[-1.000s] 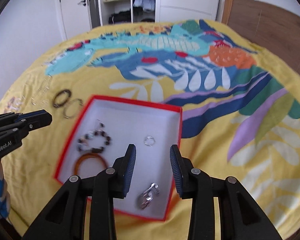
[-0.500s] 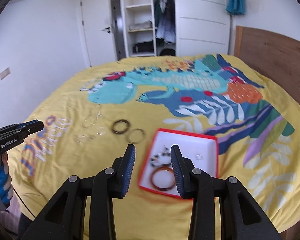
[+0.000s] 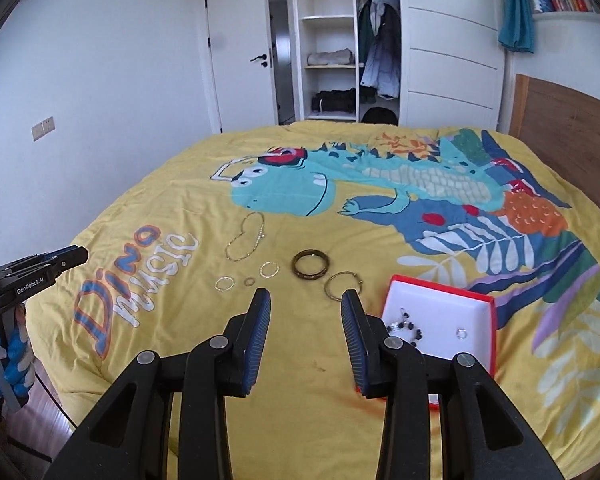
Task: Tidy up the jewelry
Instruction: 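Grasp a small silver ring with the left tool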
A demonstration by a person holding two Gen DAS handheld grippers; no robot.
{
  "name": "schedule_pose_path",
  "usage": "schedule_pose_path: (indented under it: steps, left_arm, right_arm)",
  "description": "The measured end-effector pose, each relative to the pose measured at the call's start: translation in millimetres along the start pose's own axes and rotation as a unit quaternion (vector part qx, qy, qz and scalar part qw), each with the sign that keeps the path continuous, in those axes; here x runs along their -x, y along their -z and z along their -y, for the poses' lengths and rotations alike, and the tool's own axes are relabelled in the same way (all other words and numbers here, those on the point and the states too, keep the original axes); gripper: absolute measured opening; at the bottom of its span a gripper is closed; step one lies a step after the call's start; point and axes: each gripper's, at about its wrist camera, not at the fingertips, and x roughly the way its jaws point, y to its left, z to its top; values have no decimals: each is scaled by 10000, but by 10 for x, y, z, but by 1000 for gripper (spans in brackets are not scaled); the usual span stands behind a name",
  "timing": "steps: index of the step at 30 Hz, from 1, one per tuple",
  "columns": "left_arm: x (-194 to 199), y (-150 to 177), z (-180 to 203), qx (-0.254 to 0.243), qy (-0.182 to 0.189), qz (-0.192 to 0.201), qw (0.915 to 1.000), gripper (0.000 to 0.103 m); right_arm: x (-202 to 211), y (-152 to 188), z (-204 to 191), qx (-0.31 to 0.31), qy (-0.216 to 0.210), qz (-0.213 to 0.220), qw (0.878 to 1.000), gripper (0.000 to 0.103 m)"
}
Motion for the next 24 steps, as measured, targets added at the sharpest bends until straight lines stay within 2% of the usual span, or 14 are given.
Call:
schedule_pose_path:
  steps: [7,19,24]
  left_arm:
    - [-761,151,178,-57,469,-384,9981,19]
    - [-2037,172,471,-227,865,-942,9915,19]
    - [-2477,125,591,-392,978,-1080,9885,19]
  right_arm:
    - [-786,177,8,-31,-92,-520,9986,37]
    - [-2212,214,259,-382,-295,-1134,9924,37]
    - [-2622,196,350,-483,-350,-1265,9902,36]
